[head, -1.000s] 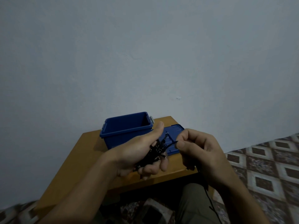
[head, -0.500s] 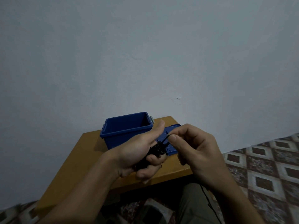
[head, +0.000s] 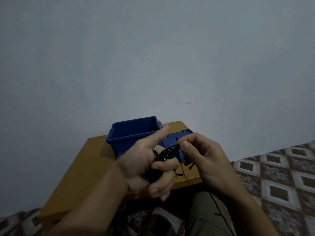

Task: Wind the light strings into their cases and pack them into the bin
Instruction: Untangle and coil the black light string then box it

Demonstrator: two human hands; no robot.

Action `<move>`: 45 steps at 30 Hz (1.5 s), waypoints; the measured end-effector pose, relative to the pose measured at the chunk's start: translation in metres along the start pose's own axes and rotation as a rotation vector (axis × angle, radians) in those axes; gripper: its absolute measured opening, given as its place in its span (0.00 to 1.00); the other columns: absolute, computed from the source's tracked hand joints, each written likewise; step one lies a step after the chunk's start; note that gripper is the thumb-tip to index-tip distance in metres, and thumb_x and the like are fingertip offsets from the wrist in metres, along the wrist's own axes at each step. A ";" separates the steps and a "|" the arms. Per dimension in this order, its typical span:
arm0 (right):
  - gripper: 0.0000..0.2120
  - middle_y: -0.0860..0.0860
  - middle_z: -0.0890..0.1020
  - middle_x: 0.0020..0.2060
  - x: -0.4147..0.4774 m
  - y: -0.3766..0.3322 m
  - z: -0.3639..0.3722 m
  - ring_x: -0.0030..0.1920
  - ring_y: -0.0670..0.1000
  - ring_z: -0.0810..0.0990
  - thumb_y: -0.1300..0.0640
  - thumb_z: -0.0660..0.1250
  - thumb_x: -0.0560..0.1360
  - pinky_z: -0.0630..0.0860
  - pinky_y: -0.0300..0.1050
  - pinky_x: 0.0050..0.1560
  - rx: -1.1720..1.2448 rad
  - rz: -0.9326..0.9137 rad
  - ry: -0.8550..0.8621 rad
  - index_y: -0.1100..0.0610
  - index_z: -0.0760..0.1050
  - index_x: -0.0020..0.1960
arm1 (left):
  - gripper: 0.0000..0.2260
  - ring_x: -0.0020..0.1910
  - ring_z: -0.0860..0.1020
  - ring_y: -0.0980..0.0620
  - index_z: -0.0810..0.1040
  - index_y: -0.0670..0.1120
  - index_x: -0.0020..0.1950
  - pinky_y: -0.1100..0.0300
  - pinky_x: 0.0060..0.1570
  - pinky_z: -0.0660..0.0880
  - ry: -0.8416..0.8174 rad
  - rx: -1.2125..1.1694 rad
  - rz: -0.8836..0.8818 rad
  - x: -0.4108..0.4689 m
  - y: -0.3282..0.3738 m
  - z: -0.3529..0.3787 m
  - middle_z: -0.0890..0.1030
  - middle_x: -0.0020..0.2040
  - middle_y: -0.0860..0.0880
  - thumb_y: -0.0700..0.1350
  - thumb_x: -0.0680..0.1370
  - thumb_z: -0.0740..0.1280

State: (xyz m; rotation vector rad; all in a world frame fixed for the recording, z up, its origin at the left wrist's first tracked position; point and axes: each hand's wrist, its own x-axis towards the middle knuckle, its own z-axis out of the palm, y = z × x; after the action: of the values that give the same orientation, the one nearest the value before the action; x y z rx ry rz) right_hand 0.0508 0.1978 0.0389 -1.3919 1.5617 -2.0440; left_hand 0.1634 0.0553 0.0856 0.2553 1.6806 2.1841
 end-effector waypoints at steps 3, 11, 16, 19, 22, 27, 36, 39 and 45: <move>0.07 0.53 0.79 0.35 0.001 0.003 0.001 0.36 0.50 0.75 0.58 0.63 0.82 0.74 0.43 0.38 -0.021 -0.011 -0.002 0.54 0.80 0.49 | 0.32 0.25 0.76 0.47 0.65 0.45 0.30 0.53 0.39 0.76 -0.039 -0.033 0.064 0.000 -0.001 0.000 0.77 0.26 0.42 0.68 0.80 0.46; 0.09 0.57 0.83 0.38 -0.001 0.002 0.006 0.39 0.63 0.80 0.57 0.62 0.83 0.78 0.61 0.42 -0.086 0.011 -0.072 0.54 0.81 0.50 | 0.33 0.34 0.80 0.43 0.74 0.40 0.38 0.49 0.46 0.77 0.034 -0.064 0.218 -0.001 0.003 0.001 0.81 0.34 0.39 0.66 0.81 0.47; 0.13 0.45 0.85 0.36 0.000 0.002 0.002 0.37 0.44 0.83 0.63 0.62 0.81 0.79 0.39 0.38 -0.078 0.095 -0.091 0.51 0.82 0.46 | 0.33 0.53 0.81 0.37 0.74 0.31 0.63 0.44 0.62 0.73 -0.021 -0.211 0.262 0.001 0.004 0.006 0.81 0.55 0.33 0.62 0.82 0.57; 0.13 0.46 0.86 0.40 0.000 0.004 0.002 0.39 0.46 0.84 0.67 0.62 0.80 0.81 0.41 0.39 -0.138 0.112 -0.099 0.53 0.81 0.46 | 0.33 0.60 0.78 0.40 0.65 0.31 0.73 0.46 0.69 0.67 0.036 -0.191 0.294 0.005 0.004 0.009 0.77 0.64 0.34 0.59 0.83 0.56; 0.09 0.54 0.85 0.40 -0.001 0.011 0.004 0.38 0.55 0.83 0.63 0.63 0.81 0.80 0.55 0.43 -0.199 0.141 -0.124 0.56 0.81 0.46 | 0.30 0.62 0.77 0.39 0.61 0.32 0.76 0.46 0.69 0.69 0.110 -0.213 0.349 0.009 0.006 0.011 0.74 0.69 0.34 0.54 0.83 0.55; 0.09 0.57 0.84 0.40 -0.001 0.012 0.005 0.36 0.54 0.82 0.60 0.62 0.83 0.79 0.52 0.42 -0.128 0.165 -0.226 0.51 0.80 0.48 | 0.26 0.63 0.79 0.45 0.70 0.34 0.72 0.51 0.69 0.71 0.258 -0.163 0.449 0.011 0.010 0.014 0.75 0.71 0.40 0.50 0.83 0.52; 0.11 0.57 0.85 0.41 -0.001 0.010 0.007 0.33 0.54 0.80 0.59 0.61 0.84 0.79 0.50 0.40 -0.104 0.213 -0.315 0.51 0.74 0.64 | 0.33 0.69 0.75 0.43 0.69 0.34 0.71 0.47 0.73 0.64 0.416 -0.229 0.558 0.011 0.012 0.020 0.77 0.69 0.41 0.61 0.83 0.48; 0.10 0.53 0.84 0.38 -0.002 0.007 0.006 0.31 0.51 0.76 0.59 0.59 0.84 0.74 0.45 0.35 -0.120 0.191 -0.329 0.53 0.79 0.56 | 0.35 0.69 0.75 0.43 0.70 0.34 0.71 0.48 0.73 0.64 0.458 -0.224 0.567 0.011 0.013 0.020 0.78 0.69 0.41 0.63 0.83 0.47; 0.10 0.55 0.77 0.34 -0.001 0.008 0.008 0.30 0.49 0.71 0.63 0.59 0.81 0.68 0.38 0.31 0.100 0.299 -0.336 0.65 0.78 0.53 | 0.36 0.68 0.76 0.43 0.70 0.35 0.71 0.48 0.72 0.65 0.493 -0.207 0.558 0.012 0.014 0.022 0.78 0.68 0.41 0.65 0.82 0.47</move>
State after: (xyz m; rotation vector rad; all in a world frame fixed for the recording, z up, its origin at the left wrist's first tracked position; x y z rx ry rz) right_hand 0.0547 0.1901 0.0313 -1.2941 1.4041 -1.5975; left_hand 0.1580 0.0760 0.1041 0.1455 1.7522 3.0140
